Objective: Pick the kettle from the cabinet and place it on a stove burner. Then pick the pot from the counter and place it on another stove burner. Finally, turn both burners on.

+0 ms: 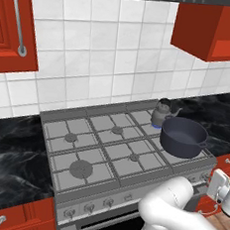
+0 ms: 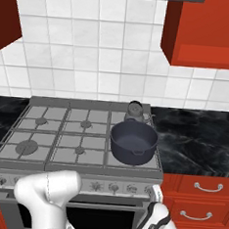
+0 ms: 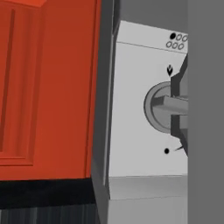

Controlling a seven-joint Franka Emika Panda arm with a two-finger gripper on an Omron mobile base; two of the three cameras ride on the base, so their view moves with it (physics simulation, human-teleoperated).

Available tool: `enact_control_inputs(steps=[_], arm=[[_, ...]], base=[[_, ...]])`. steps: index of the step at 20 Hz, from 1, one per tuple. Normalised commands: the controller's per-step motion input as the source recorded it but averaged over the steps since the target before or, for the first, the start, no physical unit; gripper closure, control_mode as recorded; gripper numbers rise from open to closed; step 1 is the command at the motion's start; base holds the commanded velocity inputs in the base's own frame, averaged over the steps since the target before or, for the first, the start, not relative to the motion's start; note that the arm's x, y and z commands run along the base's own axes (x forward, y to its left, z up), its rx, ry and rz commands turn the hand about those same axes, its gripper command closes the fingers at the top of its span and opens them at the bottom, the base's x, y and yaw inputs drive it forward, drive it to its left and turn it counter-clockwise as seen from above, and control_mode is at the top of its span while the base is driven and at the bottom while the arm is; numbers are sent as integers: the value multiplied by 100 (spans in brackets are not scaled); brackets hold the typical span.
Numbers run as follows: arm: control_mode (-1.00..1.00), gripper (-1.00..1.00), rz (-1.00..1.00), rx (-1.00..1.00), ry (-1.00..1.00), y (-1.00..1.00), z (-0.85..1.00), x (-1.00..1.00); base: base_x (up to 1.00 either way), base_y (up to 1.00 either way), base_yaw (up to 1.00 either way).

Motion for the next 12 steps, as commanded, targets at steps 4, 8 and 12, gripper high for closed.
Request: enact_control_inputs(steps=[4,8,12], arm=[[-100,-100,0,0,0,0,0,0],[-100,-100,0,0,0,-14,0,-6],[-100,-100,0,1,0,-22,0,-8]], base=[[0,0,0],[0,0,0],[0,0,0]])
